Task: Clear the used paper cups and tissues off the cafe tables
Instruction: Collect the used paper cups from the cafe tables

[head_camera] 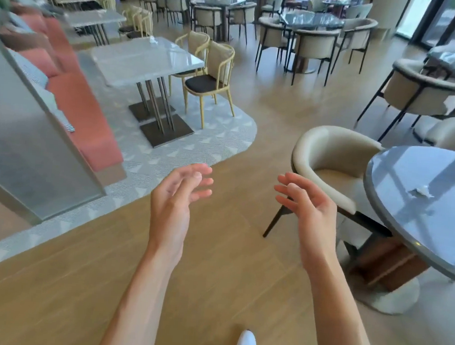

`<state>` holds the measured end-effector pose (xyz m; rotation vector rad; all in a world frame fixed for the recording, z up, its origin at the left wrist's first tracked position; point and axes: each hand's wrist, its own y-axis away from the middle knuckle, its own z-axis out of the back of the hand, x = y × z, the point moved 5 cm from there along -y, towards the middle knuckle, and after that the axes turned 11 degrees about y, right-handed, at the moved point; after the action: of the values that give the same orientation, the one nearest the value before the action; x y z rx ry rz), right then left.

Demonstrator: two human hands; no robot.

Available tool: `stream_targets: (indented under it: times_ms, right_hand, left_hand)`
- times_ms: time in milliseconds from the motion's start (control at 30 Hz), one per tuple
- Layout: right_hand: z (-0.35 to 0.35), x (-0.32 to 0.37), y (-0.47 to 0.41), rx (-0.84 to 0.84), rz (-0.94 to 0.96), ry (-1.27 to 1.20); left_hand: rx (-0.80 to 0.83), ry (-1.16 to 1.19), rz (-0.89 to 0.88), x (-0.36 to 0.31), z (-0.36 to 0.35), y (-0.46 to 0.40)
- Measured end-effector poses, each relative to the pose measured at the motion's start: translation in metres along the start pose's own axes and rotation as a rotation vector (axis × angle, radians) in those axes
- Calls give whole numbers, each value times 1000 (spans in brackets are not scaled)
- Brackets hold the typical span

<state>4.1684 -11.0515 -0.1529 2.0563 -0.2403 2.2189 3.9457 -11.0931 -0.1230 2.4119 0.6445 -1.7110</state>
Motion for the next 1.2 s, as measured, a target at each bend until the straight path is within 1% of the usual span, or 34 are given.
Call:
stream_targets:
  times_ms: [200, 367, 500, 667, 833, 1000, 1200]
  right_hand:
    - [-8, 18, -140, -5, -4, -71]
    - [-6, 19, -226, -31, -5, -92]
    - [-14, 10, -294, -62, -18, -65]
    - [-48, -2, -392, -70, -15, -34]
    - [-99, -8, -525, -87, -14, -13]
    - [-127, 16, -639, -142, 19, 24]
    - [-142, 32, -747, -201, 26, 72]
  left_hand:
    - [21, -51, -31, 11, -75, -124]
    - [26, -45, 23, 45, -118, -197]
    - [12, -13, 77, 78, -138, -261]
    - [18, 20, 104, 118, -158, -361]
    - [31, 4, 119, 155, -180, -495]
    - [80, 35, 140, 169, -219, -623]
    - [136, 64, 181, 192, -263, -731]
